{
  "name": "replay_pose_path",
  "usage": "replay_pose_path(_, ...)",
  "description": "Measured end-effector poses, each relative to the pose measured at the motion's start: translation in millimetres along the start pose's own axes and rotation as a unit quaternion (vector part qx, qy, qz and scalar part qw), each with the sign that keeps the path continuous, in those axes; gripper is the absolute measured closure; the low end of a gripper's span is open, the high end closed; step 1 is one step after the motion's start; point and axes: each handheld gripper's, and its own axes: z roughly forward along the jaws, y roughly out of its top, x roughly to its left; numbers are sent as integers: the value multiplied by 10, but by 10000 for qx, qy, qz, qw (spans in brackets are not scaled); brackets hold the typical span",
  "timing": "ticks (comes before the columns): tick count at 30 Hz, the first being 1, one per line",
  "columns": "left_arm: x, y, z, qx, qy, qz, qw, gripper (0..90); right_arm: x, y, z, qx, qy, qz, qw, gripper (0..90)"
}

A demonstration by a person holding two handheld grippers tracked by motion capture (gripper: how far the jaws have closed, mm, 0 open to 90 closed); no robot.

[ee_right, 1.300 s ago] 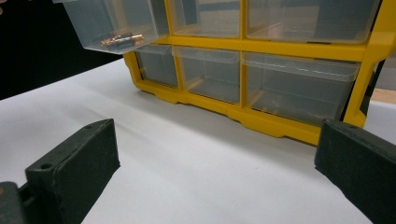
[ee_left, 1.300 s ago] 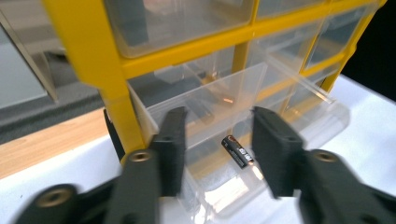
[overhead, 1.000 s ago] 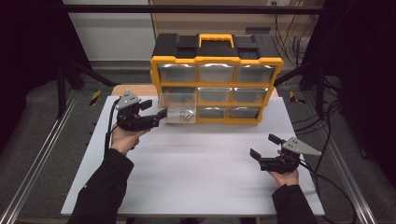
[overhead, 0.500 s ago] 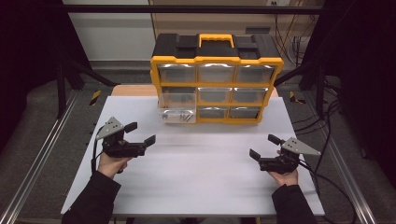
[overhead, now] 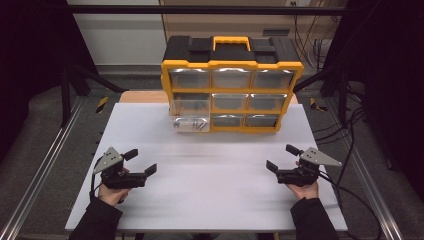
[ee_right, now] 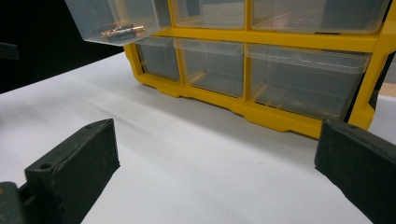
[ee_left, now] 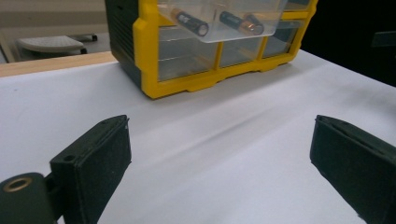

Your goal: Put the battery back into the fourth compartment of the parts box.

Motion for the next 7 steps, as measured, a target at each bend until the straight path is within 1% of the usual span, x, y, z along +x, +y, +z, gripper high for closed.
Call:
replay_pose_path(2, 33, -20, -9, 10, 11, -23, 10000, 49, -1, 0, 2, -8, 10, 6, 10000, 1)
replay_pose_path(4, 47, -39, -15, -47, 64, 27, 10000, 48, -1, -1, 2, -5, 6, 7, 10000, 1)
replay_pose_path(6, 64, -52, -12, -36, 67, 16, 10000, 50, 1, -2, 3, 10, 2, 16, 10000, 1)
replay_pose_path(7, 70, -59, -10, -28, 75, 47, 10000, 48, 1, -3, 4, 26, 14, 12, 10000, 1)
